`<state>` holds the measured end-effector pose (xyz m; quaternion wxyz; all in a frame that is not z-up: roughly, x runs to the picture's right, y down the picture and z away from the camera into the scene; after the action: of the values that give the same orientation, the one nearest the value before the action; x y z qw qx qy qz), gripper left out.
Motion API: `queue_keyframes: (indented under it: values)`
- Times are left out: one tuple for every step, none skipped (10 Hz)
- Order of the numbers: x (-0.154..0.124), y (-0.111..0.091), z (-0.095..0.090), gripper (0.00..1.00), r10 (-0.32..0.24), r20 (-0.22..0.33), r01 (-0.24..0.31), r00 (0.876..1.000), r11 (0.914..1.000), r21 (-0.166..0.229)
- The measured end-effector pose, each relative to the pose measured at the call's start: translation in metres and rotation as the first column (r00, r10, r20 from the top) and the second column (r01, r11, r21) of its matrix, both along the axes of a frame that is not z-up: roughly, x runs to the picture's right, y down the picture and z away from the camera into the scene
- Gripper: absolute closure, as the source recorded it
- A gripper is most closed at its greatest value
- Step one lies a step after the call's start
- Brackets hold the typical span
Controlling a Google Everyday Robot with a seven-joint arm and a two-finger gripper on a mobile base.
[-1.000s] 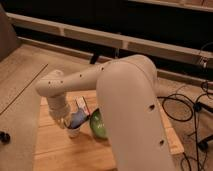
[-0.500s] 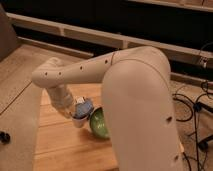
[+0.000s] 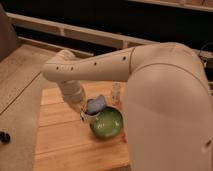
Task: Place the ceramic cup in the ceramic bowl
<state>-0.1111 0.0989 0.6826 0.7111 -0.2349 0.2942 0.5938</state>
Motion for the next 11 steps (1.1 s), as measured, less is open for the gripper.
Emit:
queue_keyframes:
  values:
    - [-0.003,0.0,0.0,1.0,0.0,0.005,0.0,1.0,1.0,0.0]
    - [-0.006,0.002,-0.002,1.0,-0.001,0.011,0.001,1.0,1.0,-0.004]
    - [-0.006,0.002,-0.001,1.0,-0.003,0.01,0.003,1.0,1.0,-0.003]
    - [-0.004,0.001,0.0,1.0,-0.004,0.006,0.004,1.0,1.0,-0.003]
    - [-0.005,0.003,0.009,1.0,-0.034,-0.007,0.034,0.999,0.9994,0.0]
    - [-0.007,0.006,0.015,1.0,-0.048,-0.018,0.048,0.999,0.9988,-0.007]
    - [0.005,0.008,0.025,1.0,-0.053,-0.053,0.053,0.997,0.9986,-0.01]
    - [0.018,0.01,0.034,1.0,-0.048,-0.09,0.046,0.995,0.9988,-0.016]
    - [0.027,0.012,0.039,1.0,-0.041,-0.114,0.039,0.993,0.9991,-0.018]
    - [0.036,0.014,0.044,1.0,-0.035,-0.14,0.032,0.99,0.9992,-0.021]
    - [0.043,0.016,0.047,1.0,-0.033,-0.163,0.03,0.986,0.9992,-0.026]
